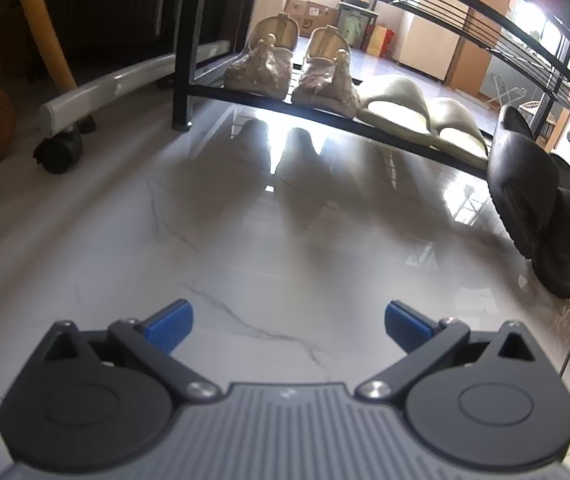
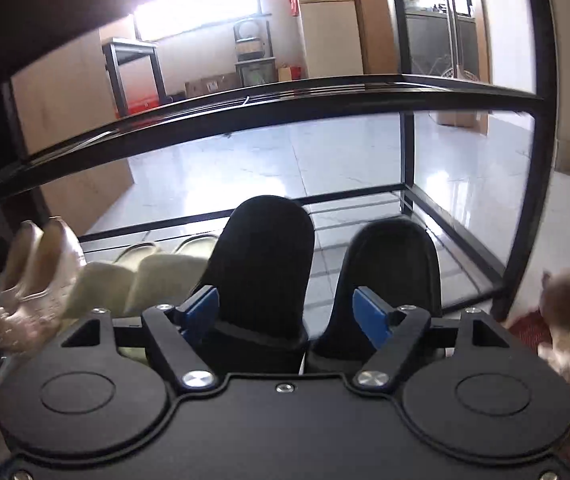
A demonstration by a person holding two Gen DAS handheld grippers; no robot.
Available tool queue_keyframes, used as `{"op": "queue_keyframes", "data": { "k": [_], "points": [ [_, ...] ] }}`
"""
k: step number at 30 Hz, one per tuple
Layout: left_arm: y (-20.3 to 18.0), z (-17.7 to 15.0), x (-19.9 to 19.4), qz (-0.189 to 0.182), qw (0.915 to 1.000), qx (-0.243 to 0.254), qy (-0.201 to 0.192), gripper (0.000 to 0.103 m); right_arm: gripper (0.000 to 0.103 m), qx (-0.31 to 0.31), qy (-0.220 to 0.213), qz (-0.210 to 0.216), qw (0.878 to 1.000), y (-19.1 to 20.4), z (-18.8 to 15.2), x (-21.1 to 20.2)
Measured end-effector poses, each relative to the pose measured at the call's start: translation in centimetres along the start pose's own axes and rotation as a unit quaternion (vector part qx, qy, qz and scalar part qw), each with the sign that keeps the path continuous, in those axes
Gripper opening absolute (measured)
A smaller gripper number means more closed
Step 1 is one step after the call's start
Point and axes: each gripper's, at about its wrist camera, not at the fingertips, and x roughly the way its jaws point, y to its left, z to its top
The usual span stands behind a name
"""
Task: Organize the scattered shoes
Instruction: 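Lift the pair of black slides with the right tool toward the rack shelf, then set the black slides on the lower shelf beside the cream slides, open right tool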
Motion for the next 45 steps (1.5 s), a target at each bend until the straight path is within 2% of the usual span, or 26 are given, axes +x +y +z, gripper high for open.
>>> {"op": "queue_keyframes", "data": {
  "k": [3, 4, 5, 9, 13, 16, 24, 29, 31, 34, 36, 39, 41, 42, 43, 45],
  "points": [
    [0.0, 0.0, -0.1, -0.002, 1.0, -0.002, -0.003, 0.102, 0.078, 0.056, 0.018, 0.032, 0.998, 0.7, -3.5, -1.4],
    [0.0, 0.0, -0.2, -0.003, 1.0, -0.003, -0.004, 0.102, 0.084, 0.066, 0.029, 0.042, 0.997, 1.2, -4.5, -1.5],
    [0.0, 0.0, -0.2, -0.003, 1.0, -0.002, -0.004, 0.102, 0.088, 0.069, 0.035, 0.047, 0.996, 1.7, -5.3, -1.5],
    [0.2, -0.1, -0.3, 0.001, 1.0, -0.001, -0.003, 0.102, 0.091, 0.085, 0.061, 0.042, 0.994, 4.2, -9.0, 0.0],
    [0.6, 0.0, -0.3, 0.003, 0.9999, -0.015, -0.002, 0.102, 0.093, 0.112, 0.059, 0.003, 0.992, 4.7, -9.5, 1.8],
    [0.7, 0.1, -0.1, 0.0, 0.9997, -0.023, 0.001, 0.102, 0.095, 0.11, 0.066, -0.027, 0.991, 4.9, -9.5, 3.3],
    [0.7, 0.0, 0.0, -0.006, 0.9996, -0.026, 0.005, 0.103, 0.097, 0.087, 0.095, -0.056, 0.99, 5.2, -10.3, 6.3],
    [0.8, 0.0, 0.1, -0.005, 0.9994, -0.034, 0.009, 0.102, 0.097, 0.063, 0.099, -0.065, 0.991, 5.7, -10.6, 7.2],
    [0.8, 0.0, 0.2, -0.006, 0.9994, -0.034, 0.01, 0.102, 0.095, 0.06, 0.099, -0.065, 0.991, 5.8, -10.5, 7.2],
    [0.9, 0.0, 0.3, -0.006, 0.9993, -0.034, 0.011, 0.102, 0.062, 0.027, 0.081, -0.049, 0.995, 6.7, -10.0, 6.3],
    [0.9, 0.0, 0.3, -0.007, 0.9993, -0.035, 0.011, 0.102, 0.062, 0.007, 0.076, -0.05, 0.996, 7.3, -9.4, 6.1],
    [1.0, 0.0, 0.3, -0.007, 0.9992, -0.038, 0.012, 0.102, 0.063, 0.042, 0.103, -0.043, 0.993, 6.5, -8.1, 7.1],
    [1.0, 0.1, 0.3, -0.006, 0.9991, -0.04, 0.011, 0.102, 0.077, 0.064, 0.11, -0.046, 0.991, 6.0, -7.7, 6.8],
    [1.1, 0.1, 0.3, -0.006, 0.9991, -0.042, 0.009, 0.102, 0.084, 0.084, 0.097, -0.043, 0.991, 5.8, -7.6, 5.9],
    [1.1, 0.2, 0.2, -0.006, 0.999, -0.044, 0.009, 0.102, 0.095, 0.095, 0.076, -0.037, 0.992, 5.7, -7.8, 4.8],
    [1.2, 0.2, 0.2, -0.008, 0.9987, -0.049, 0.009, 0.102, 0.101, 0.105, 0.031, -0.031, 0.994, 5.8, -8.7, 2.5]
  ]
}}
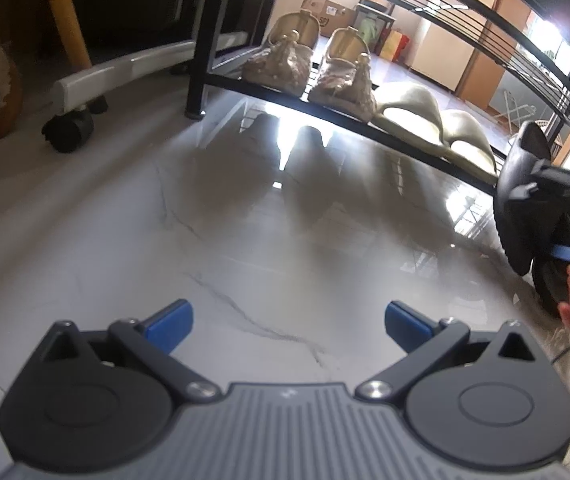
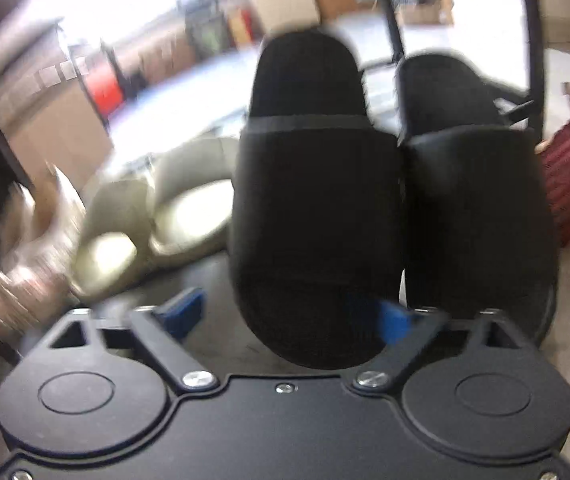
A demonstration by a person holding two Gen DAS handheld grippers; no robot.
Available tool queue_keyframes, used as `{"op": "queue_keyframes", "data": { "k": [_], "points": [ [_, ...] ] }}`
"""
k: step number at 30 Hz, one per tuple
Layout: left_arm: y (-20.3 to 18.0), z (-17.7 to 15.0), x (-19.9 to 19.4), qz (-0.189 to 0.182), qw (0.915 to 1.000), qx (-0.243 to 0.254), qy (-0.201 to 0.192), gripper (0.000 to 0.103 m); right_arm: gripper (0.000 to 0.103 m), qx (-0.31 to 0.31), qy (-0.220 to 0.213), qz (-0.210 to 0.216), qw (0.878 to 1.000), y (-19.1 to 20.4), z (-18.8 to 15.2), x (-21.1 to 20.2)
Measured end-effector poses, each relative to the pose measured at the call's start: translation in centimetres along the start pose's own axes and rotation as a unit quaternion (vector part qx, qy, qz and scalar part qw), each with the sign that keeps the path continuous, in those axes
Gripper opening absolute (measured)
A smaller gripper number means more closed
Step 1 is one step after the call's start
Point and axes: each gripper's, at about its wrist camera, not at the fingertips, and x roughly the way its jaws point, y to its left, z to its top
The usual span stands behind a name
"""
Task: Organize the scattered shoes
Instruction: 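Set the black slides on the lower shelf beside the cream slides, open right tool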
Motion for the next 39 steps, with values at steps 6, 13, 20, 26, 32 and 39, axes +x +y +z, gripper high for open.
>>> {"op": "queue_keyframes", "data": {
  "k": [6, 13, 20, 26, 32, 39],
  "points": [
    [-0.4, -0.3, -0.2, -0.005, 0.9999, 0.013, -0.001, 0.103, 0.103, -0.01, -0.001, -0.002, 1.0, -1.2, -3.8, -0.6],
    [0.0, -0.3, 0.2, 0.002, 0.9999, 0.0, 0.01, 0.102, 0.103, -0.001, 0.0, 0.01, 1.0, -2.0, -3.1, 1.7],
    [-0.2, -0.4, 0.4, -0.002, 0.9999, 0.005, 0.012, 0.102, 0.103, 0.012, 0.023, -0.004, 1.0, -2.8, -2.6, 4.3],
    [-0.1, -0.4, 0.5, 0.0, 0.9999, 0.001, 0.015, 0.102, 0.103, 0.001, 0.023, -0.033, 0.999, -1.7, -2.4, 5.2],
    [-0.1, -0.4, 0.5, -0.001, 0.9999, -0.001, 0.014, 0.102, 0.103, -0.071, 0.031, -0.088, 0.993, 0.1, -2.7, 6.7],
    [0.1, -0.2, 0.4, -0.002, 0.9998, -0.012, 0.013, 0.102, 0.099, -0.074, 0.008, -0.076, 0.994, -0.4, -0.4, 5.6]
  ]
}}
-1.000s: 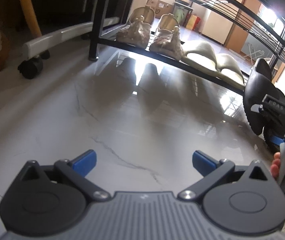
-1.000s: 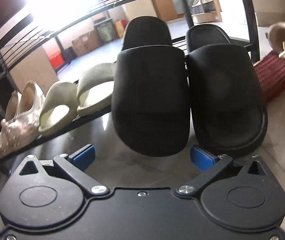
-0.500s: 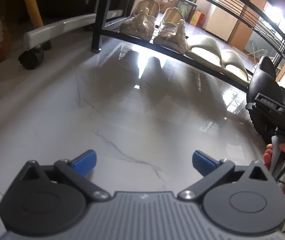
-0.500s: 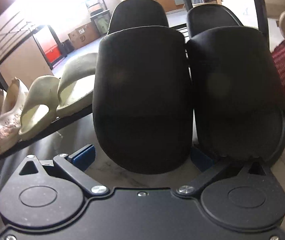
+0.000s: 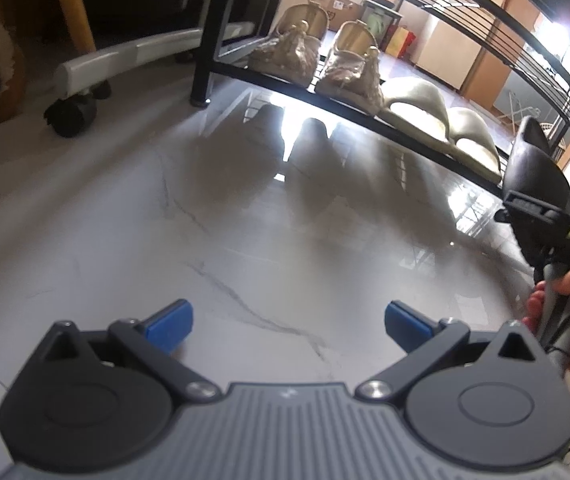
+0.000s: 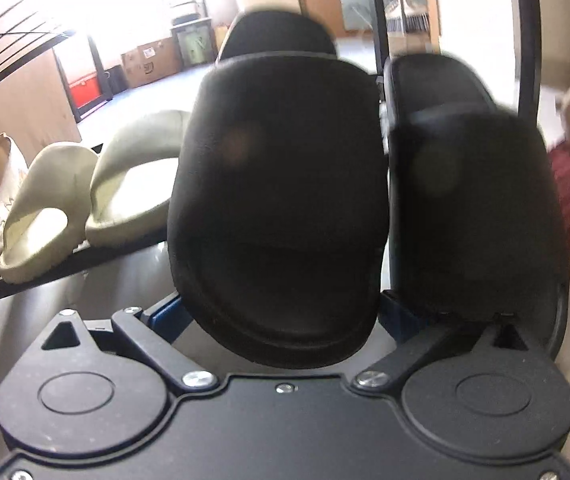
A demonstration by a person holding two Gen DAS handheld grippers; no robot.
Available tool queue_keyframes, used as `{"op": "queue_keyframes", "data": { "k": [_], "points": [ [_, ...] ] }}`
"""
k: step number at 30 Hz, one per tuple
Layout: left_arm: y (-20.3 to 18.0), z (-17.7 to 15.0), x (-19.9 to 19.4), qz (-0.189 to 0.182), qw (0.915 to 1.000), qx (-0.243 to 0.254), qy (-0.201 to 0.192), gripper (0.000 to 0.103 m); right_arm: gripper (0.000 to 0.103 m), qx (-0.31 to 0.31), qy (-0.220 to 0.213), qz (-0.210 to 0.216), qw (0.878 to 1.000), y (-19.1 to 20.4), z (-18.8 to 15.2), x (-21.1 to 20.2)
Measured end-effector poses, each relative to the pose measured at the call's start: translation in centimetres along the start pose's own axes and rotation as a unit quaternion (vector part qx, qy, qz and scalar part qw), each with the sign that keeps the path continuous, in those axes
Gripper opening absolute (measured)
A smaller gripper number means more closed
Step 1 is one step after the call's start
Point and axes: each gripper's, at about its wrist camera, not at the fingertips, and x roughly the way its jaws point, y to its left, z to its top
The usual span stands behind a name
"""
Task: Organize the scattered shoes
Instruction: 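Set the black slides on the lower shelf beside the cream slides, open right tool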
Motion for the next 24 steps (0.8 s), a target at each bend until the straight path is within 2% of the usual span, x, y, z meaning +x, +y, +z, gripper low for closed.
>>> {"op": "queue_keyframes", "data": {
  "k": [7, 8, 10, 12, 21, 23, 24],
  "points": [
    [-0.1, 0.0, -0.1, -0.001, 1.0, 0.004, -0.003, 0.102, 0.098, -0.065, -0.003, -0.018, 0.998, -0.3, 4.3, 0.4],
    [-0.1, 0.0, 0.0, -0.001, 1.0, 0.002, -0.002, 0.102, 0.091, -0.078, 0.002, -0.024, 0.997, -0.2, 4.9, 0.8],
    [0.0, 0.0, 0.0, 0.001, 1.0, -0.002, 0.0, 0.102, 0.086, -0.094, 0.028, -0.032, 0.995, -0.5, 6.7, 2.2],
    [0.0, 0.0, 0.1, 0.002, 1.0, -0.002, 0.0, 0.102, 0.086, -0.098, 0.054, -0.034, 0.993, -0.7, 7.8, 3.5],
    [0.1, 0.1, 0.1, 0.003, 1.0, -0.007, 0.001, 0.102, 0.09, -0.138, 0.076, -0.033, 0.987, 0.6, 9.4, 5.6],
    [0.1, 0.2, 0.2, 0.002, 1.0, -0.009, 0.0, 0.102, 0.101, -0.121, 0.088, -0.024, 0.988, 0.5, 9.5, 5.3],
    [0.1, 0.2, 0.2, 0.002, 1.0, -0.009, 0.0, 0.102, 0.101, -0.106, 0.093, -0.007, 0.99, 0.3, 9.3, 4.7]
  ]
}}
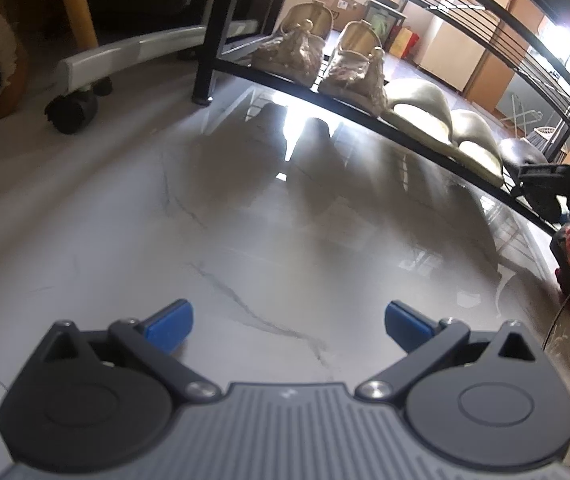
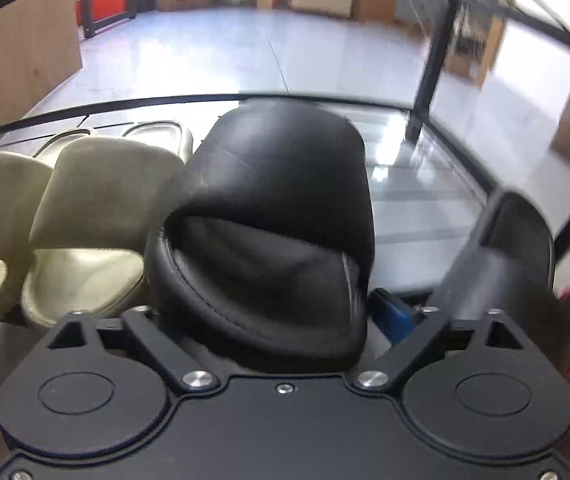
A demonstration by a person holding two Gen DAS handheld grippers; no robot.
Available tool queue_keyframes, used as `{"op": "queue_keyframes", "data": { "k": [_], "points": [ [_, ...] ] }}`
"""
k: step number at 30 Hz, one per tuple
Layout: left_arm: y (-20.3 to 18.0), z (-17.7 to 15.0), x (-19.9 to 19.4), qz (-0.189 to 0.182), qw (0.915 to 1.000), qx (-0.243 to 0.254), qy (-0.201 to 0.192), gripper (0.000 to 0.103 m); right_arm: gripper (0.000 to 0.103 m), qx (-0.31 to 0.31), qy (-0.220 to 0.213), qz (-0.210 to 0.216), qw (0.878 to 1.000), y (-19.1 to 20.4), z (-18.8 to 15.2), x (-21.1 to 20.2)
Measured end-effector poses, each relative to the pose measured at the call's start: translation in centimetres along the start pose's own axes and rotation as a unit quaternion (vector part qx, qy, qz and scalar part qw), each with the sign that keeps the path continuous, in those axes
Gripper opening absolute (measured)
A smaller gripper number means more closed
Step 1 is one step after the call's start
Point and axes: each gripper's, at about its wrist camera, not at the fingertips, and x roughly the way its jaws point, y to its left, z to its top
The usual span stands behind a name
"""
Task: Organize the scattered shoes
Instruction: 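Set the black slides on the lower shelf beside the cream slides, open right tool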
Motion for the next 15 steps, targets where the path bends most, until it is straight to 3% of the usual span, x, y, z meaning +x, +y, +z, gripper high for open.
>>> {"op": "queue_keyframes", "data": {
  "k": [6, 11, 13, 15],
  "points": [
    [-0.2, -0.1, -0.2, -0.006, 1.0, 0.006, -0.001, 0.102, 0.102, 0.043, -0.06, 0.05, 0.996, -1.3, -3.8, -4.7],
    [-0.4, -0.4, -0.2, -0.001, 0.9999, 0.017, 0.0, 0.102, 0.102, 0.109, -0.087, 0.078, 0.987, -2.9, -3.1, -4.9],
    [-0.2, -0.3, -0.1, 0.004, 0.9999, 0.012, 0.0, 0.102, 0.102, 0.138, -0.094, 0.072, 0.983, -3.1, -2.1, -4.5],
    [0.1, -0.2, 0.0, 0.009, 1.0, 0.003, 0.002, 0.102, 0.102, 0.114, -0.065, 0.034, 0.991, -2.3, -1.2, -3.1]
  ]
}}
